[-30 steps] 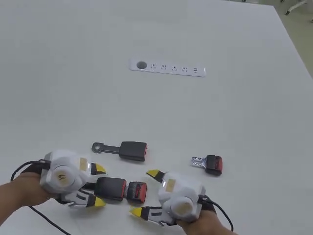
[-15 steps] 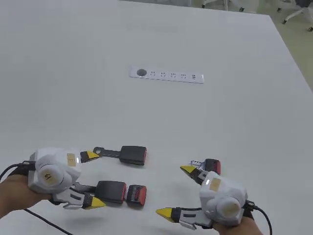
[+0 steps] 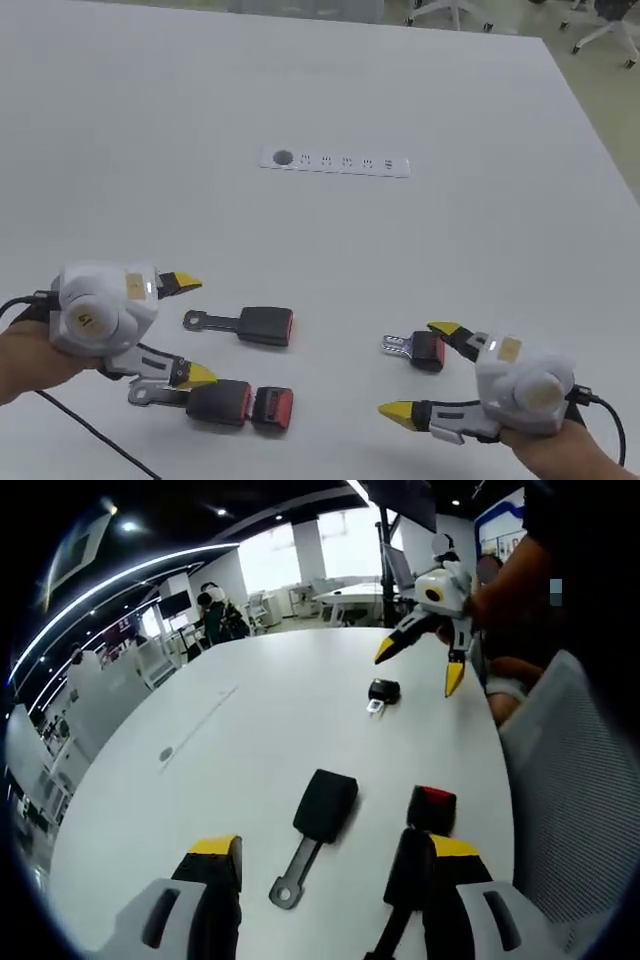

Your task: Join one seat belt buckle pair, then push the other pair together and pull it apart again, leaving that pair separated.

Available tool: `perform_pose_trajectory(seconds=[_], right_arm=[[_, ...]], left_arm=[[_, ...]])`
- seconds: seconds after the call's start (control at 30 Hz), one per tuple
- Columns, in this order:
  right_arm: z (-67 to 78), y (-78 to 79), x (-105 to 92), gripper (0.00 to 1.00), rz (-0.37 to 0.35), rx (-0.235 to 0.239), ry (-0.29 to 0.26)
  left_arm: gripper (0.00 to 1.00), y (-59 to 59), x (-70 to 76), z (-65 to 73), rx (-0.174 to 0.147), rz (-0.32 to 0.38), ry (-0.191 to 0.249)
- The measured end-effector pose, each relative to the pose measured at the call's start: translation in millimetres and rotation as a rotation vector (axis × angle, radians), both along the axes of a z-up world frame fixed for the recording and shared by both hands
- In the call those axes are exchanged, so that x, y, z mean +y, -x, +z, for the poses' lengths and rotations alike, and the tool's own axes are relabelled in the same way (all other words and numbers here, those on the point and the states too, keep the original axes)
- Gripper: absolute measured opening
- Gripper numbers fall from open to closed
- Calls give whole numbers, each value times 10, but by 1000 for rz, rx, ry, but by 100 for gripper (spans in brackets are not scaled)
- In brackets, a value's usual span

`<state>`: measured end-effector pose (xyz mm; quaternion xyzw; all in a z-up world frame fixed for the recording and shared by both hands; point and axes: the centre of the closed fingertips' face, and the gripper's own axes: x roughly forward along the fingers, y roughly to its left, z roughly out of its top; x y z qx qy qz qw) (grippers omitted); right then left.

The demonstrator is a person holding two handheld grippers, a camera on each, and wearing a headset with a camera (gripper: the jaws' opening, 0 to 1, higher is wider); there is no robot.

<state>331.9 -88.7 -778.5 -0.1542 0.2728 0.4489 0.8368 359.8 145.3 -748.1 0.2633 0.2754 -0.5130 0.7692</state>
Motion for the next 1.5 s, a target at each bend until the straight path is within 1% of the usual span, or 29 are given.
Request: perform_pose_trajectory(seconds=[0.17, 0.23, 0.4, 0.53, 0.63, 0.67, 0.7, 0.73, 0.77, 0.8, 0.87, 0.93, 0.97, 1.0, 1.03, 1.1, 1.13, 1.2, 1.23, 1.27, 1.3, 1.33, 1.37, 1.4, 1.43, 1.47, 1.5], right_arm=[[-45, -114, -169, 82, 2, 12, 23], [-55, -162, -222, 82, 1, 20, 20], [-86, -232, -294, 82, 9, 46, 22], [-166, -241, -328, 82, 52, 67, 41], [-225, -251, -343, 81, 69, 89, 36], [-262, -254, -360, 80, 80, 94, 43], [-295, -250, -367, 79, 96, 99, 46], [-319, -252, -374, 78, 98, 107, 47], [-345, -251, -377, 78, 96, 127, 44], [-355, -260, -376, 78, 98, 126, 42], [-400, -267, -377, 78, 113, 130, 44], [-476, -277, -404, 77, 125, 140, 58], [-504, -284, -414, 77, 126, 153, 61], [-512, -294, -416, 77, 128, 154, 58], [-515, -301, -415, 76, 131, 156, 56], [-527, -307, -405, 75, 147, 163, 60], [-536, -307, -400, 73, 155, 169, 61], [-566, -319, -414, 70, 177, 171, 62], [-583, -324, -418, 69, 184, 172, 68], [-593, -324, -423, 69, 192, 177, 75], [-587, -316, -411, 68, 205, 178, 72], [-582, -311, -402, 65, 215, 178, 66], [-603, -325, -416, 64, 215, 174, 72], [-603, -348, -404, 63, 228, 155, 65], [-610, -351, -417, 61, 229, 159, 64], [-609, -356, -420, 59, 230, 164, 58], [-608, -360, -421, 57, 234, 164, 58]], left_arm=[[77, -132, -63, -24, -2, -12, -3], [77, -174, -84, -36, 1, -17, -3], [77, -238, -136, -104, 10, -36, -13], [76, -288, -192, -196, 19, -64, -28], [76, -312, -245, -262, 30, -83, -36], [75, -324, -269, -290, 26, -97, -38], [73, -329, -287, -317, 31, -105, -40], [73, -334, -309, -360, 43, -114, -45], [73, -344, -327, -391, 45, -119, -45], [73, -355, -353, -443, 48, -128, -47], [72, -353, -397, -531, 71, -136, -51], [72, -345, -445, -614, 82, -154, -57], [71, -340, -462, -646, 91, -157, -55], [70, -334, -474, -680, 105, -154, -54], [70, -333, -480, -731, 113, -157, -57], [66, -337, -486, -797, 121, -165, -71], [65, -336, -492, -816, 126, -169, -71], [64, -347, -484, -863, 134, -165, -71], [64, -335, -478, -880, 139, -172, -75], [64, -318, -465, -901, 138, -193, -86], [64, -314, -501, -880, 153, -181, -44], [63, -338, -465, -890, 149, -172, -55], [63, -321, -467, -878, 145, -182, -42], [62, -326, -473, -876, 145, -180, -38], [59, -333, -478, -871, 144, -175, -36], [53, -331, -502, -840, 128, -201, -26], [48, -322, -492, -831, 132, -194, -33]])
